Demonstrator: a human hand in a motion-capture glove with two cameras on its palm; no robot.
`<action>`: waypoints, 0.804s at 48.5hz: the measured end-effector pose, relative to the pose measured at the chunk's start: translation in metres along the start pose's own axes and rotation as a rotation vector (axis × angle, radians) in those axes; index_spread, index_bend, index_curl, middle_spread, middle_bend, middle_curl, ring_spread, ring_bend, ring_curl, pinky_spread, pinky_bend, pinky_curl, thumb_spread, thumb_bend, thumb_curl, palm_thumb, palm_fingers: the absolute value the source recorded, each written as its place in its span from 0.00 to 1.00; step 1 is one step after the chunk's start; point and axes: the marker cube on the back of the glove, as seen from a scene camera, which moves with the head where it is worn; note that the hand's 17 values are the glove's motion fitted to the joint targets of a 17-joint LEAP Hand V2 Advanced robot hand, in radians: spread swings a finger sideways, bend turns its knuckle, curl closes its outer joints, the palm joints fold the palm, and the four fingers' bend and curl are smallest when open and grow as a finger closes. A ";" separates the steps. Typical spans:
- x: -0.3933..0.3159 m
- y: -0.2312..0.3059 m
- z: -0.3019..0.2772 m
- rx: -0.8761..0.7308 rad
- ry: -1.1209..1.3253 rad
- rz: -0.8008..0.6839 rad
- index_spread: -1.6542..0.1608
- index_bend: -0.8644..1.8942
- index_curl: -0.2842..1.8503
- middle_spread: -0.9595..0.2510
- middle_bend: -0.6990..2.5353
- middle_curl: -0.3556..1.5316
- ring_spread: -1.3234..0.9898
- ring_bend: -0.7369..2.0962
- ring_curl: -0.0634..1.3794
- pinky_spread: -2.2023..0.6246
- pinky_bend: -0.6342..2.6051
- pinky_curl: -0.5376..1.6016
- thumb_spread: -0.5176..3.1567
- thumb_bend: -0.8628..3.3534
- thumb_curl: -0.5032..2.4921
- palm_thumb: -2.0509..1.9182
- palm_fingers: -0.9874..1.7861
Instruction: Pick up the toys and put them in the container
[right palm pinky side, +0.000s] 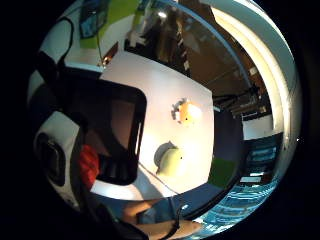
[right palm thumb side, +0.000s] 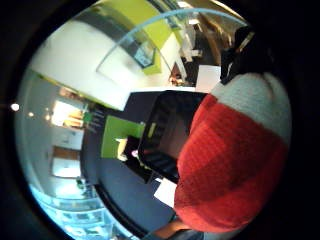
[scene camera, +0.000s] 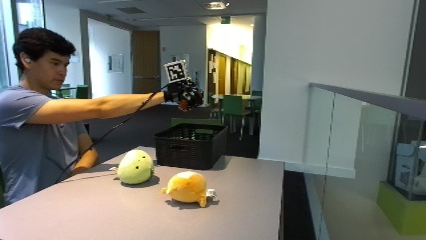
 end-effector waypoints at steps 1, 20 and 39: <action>0.000 -0.001 0.002 -0.005 0.006 0.038 0.71 0.37 0.33 0.38 0.31 0.47 0.36 0.61 0.40 0.62 0.50 0.45 0.33 0.23 0.46 0.70 0.73; 0.008 0.008 0.006 -0.097 0.003 -0.156 0.72 0.34 0.23 0.72 0.28 0.45 0.49 0.56 0.36 0.71 0.63 0.49 0.41 0.18 0.34 0.49 0.36; 0.106 0.077 -0.057 -0.105 0.030 -0.148 0.72 0.36 0.23 0.80 0.28 0.43 0.57 0.51 0.29 0.77 0.63 0.45 0.41 0.19 0.28 0.49 0.34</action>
